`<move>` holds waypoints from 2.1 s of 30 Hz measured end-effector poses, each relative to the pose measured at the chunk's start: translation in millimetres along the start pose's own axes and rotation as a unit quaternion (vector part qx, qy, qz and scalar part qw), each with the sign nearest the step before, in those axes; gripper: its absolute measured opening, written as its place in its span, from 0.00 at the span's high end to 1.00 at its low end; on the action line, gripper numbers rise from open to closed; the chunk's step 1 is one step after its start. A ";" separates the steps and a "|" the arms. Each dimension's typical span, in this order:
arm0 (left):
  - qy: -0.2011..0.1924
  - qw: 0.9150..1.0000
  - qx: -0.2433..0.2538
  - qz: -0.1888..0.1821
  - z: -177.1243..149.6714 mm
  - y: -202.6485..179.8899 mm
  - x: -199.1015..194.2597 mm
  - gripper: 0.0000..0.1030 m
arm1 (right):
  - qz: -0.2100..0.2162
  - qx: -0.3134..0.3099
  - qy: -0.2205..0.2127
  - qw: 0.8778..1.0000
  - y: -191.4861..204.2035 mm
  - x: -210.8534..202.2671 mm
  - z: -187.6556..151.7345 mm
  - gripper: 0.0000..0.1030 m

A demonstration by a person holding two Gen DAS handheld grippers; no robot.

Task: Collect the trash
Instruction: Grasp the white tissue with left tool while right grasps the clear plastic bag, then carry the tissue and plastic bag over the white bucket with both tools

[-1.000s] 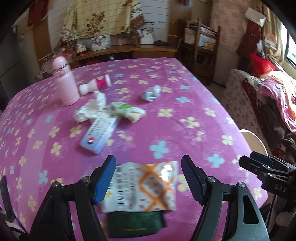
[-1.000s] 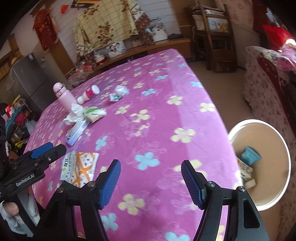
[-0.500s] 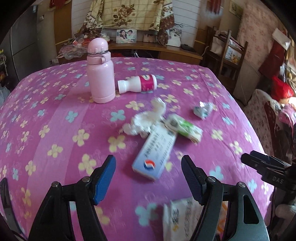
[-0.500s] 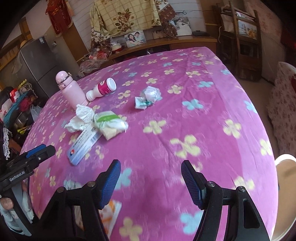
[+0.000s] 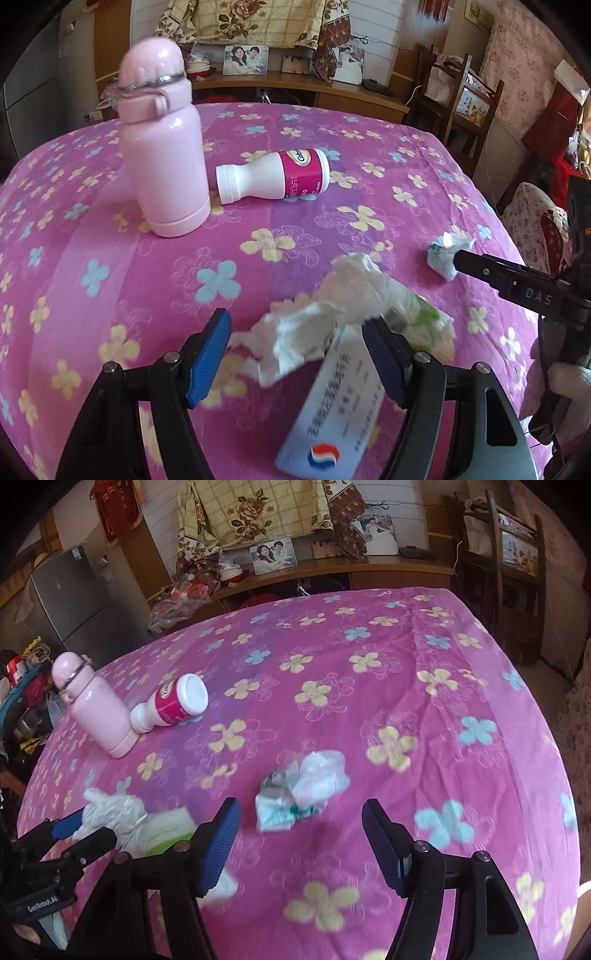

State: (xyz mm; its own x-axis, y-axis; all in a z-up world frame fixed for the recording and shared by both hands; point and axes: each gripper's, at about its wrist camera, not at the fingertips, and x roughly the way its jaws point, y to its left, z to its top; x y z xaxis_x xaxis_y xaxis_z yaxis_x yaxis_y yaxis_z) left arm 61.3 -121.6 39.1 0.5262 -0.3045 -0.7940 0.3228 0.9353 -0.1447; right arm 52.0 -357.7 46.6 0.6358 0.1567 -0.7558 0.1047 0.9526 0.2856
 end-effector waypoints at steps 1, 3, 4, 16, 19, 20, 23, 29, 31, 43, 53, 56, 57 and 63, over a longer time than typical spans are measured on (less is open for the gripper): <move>0.003 1.000 -0.004 -0.004 1.1 1.7 3.3 0.28 | -0.001 -0.002 0.002 1.000 0.3 5.5 2.3 0.31; 0.011 1.000 -0.013 -0.017 2.4 5.6 10.4 0.52 | -0.011 -0.006 0.007 1.000 0.4 13.0 2.7 0.33; 0.019 1.000 -0.015 -0.017 2.3 6.4 13.8 0.61 | -0.009 -0.005 0.010 1.000 -0.4 16.3 1.6 0.41; -0.005 0.999 -0.014 -0.040 -7.6 -3.2 -39.3 0.78 | 0.053 0.002 -0.012 0.999 -5.3 -48.6 -32.5 0.69; -0.008 0.999 -0.005 -0.047 -13.8 -16.6 -55.8 0.78 | 0.057 0.000 -0.018 0.998 -6.4 -74.0 -49.1 0.69; -0.008 0.999 -0.001 -0.051 -17.4 -23.9 -62.3 0.78 | 0.054 -0.003 -0.020 0.998 -7.0 -81.5 -54.5 0.69; -0.012 0.998 0.016 -0.059 -26.7 -43.4 -75.6 0.78 | 0.052 -0.003 -0.026 0.998 -11.8 -104.6 -72.2 0.69; -0.014 0.996 0.042 -0.077 -49.1 -83.1 -95.4 0.78 | 0.040 0.004 -0.034 0.999 -26.8 -141.8 -105.0 0.68; -0.012 0.995 0.052 -0.081 -55.7 -96.6 -100.0 0.78 | 0.034 0.004 -0.036 0.999 -32.5 -153.6 -115.8 0.69; -0.012 0.986 0.125 -0.113 -94.2 -195.6 -123.3 0.78 | -0.014 0.059 -0.059 0.996 -103.2 -221.3 -175.2 0.68; -0.003 0.974 0.180 -0.138 -120.7 -278.9 -123.6 0.78 | -0.066 0.109 -0.066 0.990 -175.3 -266.6 -218.3 0.68; 0.003 0.971 0.191 -0.141 -128.0 -300.2 -118.9 0.78 | -0.080 0.122 -0.063 0.987 -195.0 -274.6 -231.3 0.68; 0.007 0.970 0.195 -0.143 -130.7 -308.1 -116.8 0.78 | -0.085 0.126 -0.061 0.987 -200.9 -276.4 -235.5 0.68; 0.021 0.964 0.216 -0.154 -144.5 -346.6 -106.4 0.78 | -0.105 0.155 -0.053 0.981 -236.8 -283.7 -254.5 0.68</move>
State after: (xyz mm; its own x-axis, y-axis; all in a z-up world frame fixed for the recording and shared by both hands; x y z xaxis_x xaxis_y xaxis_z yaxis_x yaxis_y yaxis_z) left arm -220.3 -387.4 88.4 0.3243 -0.5395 -0.7770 0.7610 0.6367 -0.1245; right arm -347.8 -561.4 43.4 0.6492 -0.0785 -0.7566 0.4591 0.8335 0.3074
